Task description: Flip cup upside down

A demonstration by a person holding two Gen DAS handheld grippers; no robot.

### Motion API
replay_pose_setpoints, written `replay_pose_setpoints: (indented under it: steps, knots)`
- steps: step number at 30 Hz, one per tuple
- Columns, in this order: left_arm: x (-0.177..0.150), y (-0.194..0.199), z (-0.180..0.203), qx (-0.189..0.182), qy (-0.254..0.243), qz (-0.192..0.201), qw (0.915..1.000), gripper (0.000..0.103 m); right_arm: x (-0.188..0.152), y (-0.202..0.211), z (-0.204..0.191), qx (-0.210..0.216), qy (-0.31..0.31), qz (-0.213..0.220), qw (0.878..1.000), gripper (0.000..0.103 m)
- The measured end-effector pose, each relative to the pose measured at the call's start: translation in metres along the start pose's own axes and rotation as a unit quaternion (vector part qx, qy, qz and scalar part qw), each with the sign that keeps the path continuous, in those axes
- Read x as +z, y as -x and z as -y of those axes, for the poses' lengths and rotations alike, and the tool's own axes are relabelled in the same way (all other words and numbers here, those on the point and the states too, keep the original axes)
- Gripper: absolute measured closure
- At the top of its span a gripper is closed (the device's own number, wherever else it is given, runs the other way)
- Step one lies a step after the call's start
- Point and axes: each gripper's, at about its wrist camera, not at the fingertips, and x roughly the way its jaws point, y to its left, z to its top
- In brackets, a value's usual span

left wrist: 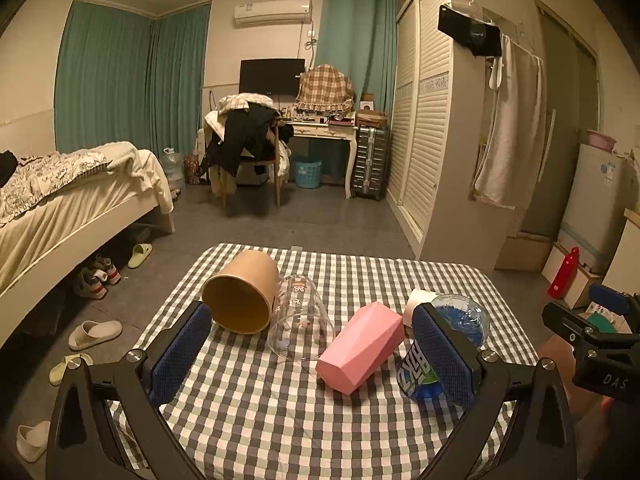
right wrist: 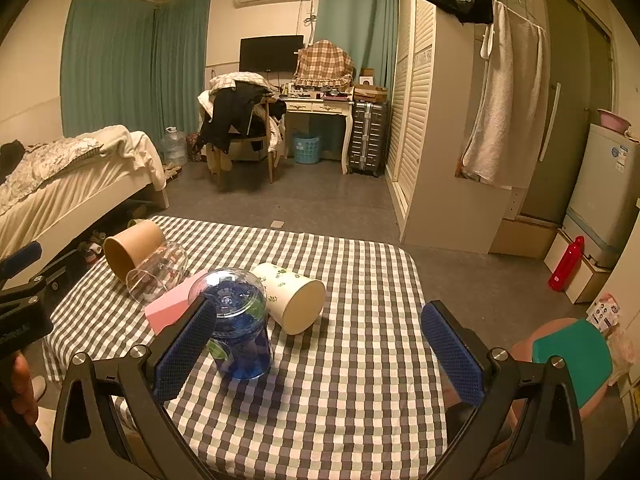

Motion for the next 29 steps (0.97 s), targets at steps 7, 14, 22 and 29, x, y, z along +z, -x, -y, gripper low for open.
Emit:
replay_pose_setpoints:
  steps: [7, 14, 22, 29]
  knots:
    - [0.0009, 0.0018, -0.0013, 0.003, -0.002, -0.001, 1.0000, 0.000, 0.0003, -0.0003, 0.0004, 0.000, 0.003, -0.003, 1.000, 0.000]
    - [0.0007, 0.0019, -0.0010, 0.002, -0.002, -0.001, 1.0000, 0.000, 0.0004, -0.0016, -0.0004, -0.001, 0.003, -0.004, 1.000, 0.000]
    - [0.0010, 0.0028, -0.0015, 0.002, -0.003, -0.001, 1.0000, 0.000, -0.0011, -0.0030, -0.0004, -0.002, 0.005, -0.007, 1.000, 0.000]
    - [0.0015, 0.0040, -0.0044, -0.001, 0.000, 0.004, 1.0000, 0.000, -0.0015, -0.0042, 0.0002, -0.002, 0.005, -0.009, 1.000, 0.000]
